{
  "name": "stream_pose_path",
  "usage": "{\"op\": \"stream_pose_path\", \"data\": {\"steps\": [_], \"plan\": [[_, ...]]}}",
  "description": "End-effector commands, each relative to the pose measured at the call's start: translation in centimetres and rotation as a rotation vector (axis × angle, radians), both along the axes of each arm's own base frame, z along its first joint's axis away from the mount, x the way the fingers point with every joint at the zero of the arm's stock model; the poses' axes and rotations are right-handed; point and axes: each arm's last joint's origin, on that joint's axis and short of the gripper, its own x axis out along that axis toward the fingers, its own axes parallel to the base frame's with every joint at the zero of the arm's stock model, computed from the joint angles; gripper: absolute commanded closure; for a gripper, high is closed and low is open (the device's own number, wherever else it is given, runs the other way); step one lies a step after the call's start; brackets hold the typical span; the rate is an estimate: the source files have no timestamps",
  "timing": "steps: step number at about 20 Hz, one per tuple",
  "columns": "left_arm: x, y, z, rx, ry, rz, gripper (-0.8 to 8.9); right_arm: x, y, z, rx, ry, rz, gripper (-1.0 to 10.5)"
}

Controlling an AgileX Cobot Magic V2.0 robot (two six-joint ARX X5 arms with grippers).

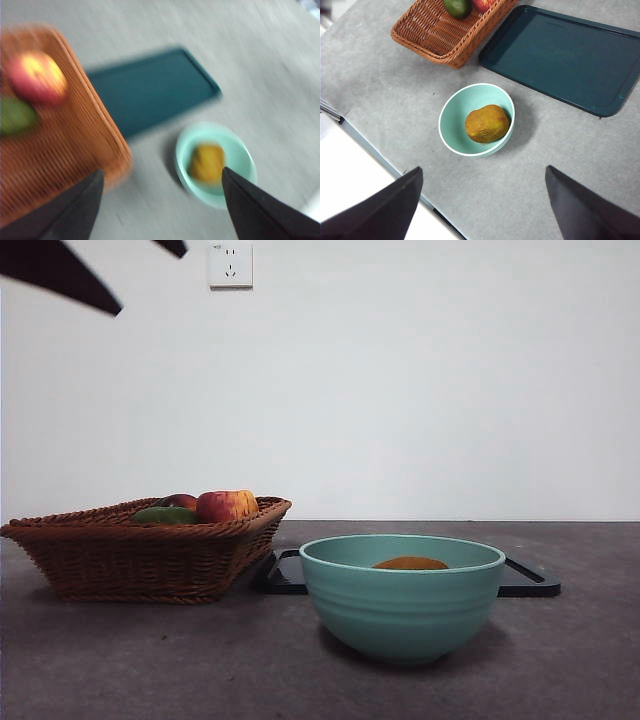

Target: Pick up the wifruite, put it on the bowl, pick up the plate, put it on desk

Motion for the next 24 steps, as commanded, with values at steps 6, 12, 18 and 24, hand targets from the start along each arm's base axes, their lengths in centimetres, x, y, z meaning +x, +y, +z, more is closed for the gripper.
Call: {"op": "stream_pose_path", "data": {"steps": [6,12,18,24], "plan": [[-1.9,0.4,-2.5,0.005,0.18,-0.243,4.4,0.0,0.1,0.5,0.009,-0.009,-0.002,5.6],[-2.0,0.5,-2.6,0.01,0.19,-0.246,4.4,0.1,0.1,0.4,0.02,0.013,-0.016,5.6],[-2.0,0.4,-2.6,0.008,0.186,-0.246,4.4,2.0,0.8,-1.2,0.056,0.174,-0.065,5.6],[-2.0,0.4,-2.6,0.009,0.186,-0.246,4.39,5.2,3.8,-6.1,0.021,0.262,-0.094,5.9]]}}
